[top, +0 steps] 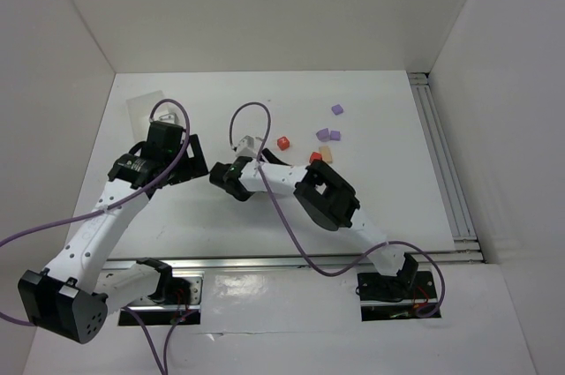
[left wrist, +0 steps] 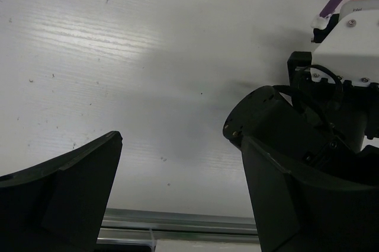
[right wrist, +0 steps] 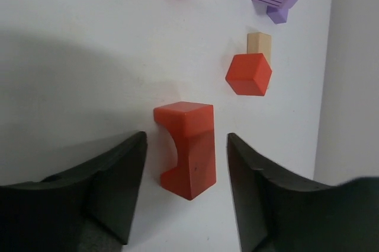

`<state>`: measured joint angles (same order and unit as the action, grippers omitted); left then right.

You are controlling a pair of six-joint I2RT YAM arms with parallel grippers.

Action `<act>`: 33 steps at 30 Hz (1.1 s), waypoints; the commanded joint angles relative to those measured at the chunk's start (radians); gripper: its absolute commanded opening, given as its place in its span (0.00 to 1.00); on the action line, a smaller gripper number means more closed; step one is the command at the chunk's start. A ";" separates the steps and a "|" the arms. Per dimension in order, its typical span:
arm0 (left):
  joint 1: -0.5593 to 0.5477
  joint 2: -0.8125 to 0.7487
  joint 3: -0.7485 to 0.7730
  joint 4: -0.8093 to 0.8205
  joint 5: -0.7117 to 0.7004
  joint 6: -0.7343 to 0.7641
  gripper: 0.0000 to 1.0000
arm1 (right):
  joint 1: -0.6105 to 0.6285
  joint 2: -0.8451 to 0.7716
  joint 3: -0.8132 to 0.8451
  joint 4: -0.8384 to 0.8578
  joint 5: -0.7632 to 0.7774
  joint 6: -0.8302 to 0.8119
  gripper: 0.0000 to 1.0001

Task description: Build the wood block tower

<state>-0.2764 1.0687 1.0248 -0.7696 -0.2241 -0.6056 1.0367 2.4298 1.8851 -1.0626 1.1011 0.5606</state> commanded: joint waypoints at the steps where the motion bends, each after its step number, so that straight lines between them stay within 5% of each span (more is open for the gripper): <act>1: 0.006 -0.029 0.023 0.018 0.014 0.007 0.94 | 0.008 -0.038 0.063 -0.002 -0.038 -0.007 0.70; 4: 0.006 -0.029 0.023 0.018 0.025 0.007 0.94 | -0.003 -0.110 0.010 0.084 -0.139 -0.063 1.00; 13: 0.016 -0.038 0.032 0.018 0.043 0.007 0.94 | -0.089 -0.374 -0.318 0.361 -0.455 -0.084 1.00; 33: 0.016 -0.029 0.032 0.027 0.061 0.017 0.94 | -0.191 -0.465 -0.464 0.420 -0.544 -0.093 0.89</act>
<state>-0.2653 1.0508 1.0248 -0.7692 -0.1783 -0.6033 0.8650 2.0369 1.4532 -0.6552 0.5442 0.4728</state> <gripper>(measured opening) 0.946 0.892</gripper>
